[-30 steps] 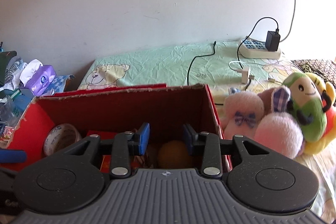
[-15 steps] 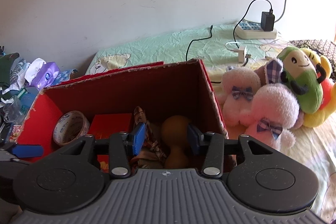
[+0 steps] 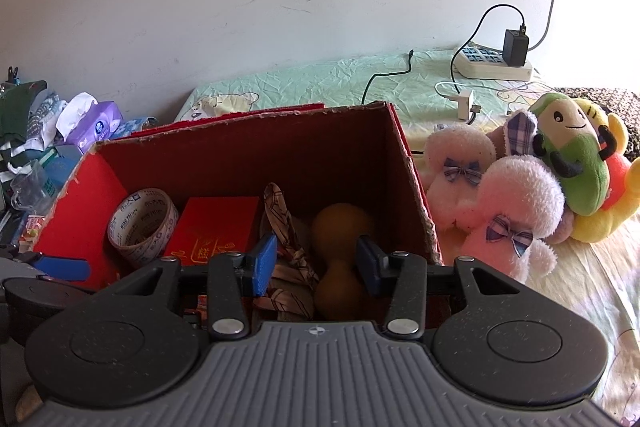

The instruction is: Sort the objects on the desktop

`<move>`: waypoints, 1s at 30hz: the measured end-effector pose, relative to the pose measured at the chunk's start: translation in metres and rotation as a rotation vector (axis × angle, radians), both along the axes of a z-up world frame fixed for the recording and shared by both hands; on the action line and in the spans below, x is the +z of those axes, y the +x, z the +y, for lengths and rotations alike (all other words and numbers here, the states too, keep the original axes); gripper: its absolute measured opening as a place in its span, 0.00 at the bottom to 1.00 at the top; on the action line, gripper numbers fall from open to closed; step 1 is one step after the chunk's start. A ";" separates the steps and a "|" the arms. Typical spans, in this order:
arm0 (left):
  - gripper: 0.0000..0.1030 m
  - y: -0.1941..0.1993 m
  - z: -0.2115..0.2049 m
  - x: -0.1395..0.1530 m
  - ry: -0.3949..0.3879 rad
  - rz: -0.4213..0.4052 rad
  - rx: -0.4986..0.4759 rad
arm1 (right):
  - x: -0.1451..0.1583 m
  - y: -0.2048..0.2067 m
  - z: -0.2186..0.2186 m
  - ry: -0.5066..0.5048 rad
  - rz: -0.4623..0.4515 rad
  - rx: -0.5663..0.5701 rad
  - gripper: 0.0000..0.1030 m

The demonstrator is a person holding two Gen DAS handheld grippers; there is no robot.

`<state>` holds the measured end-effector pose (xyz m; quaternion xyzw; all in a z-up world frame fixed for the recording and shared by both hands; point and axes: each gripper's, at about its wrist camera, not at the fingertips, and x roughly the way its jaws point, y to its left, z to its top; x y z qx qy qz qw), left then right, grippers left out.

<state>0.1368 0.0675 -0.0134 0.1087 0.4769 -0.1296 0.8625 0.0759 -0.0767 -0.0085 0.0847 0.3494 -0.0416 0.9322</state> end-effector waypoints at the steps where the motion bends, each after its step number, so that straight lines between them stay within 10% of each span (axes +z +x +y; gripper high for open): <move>1: 0.99 0.000 0.000 -0.001 0.002 0.001 -0.001 | -0.001 0.000 0.000 -0.003 0.002 -0.003 0.46; 30: 0.99 0.006 0.000 -0.010 0.004 0.055 0.009 | -0.002 0.008 0.009 -0.039 0.058 -0.052 0.56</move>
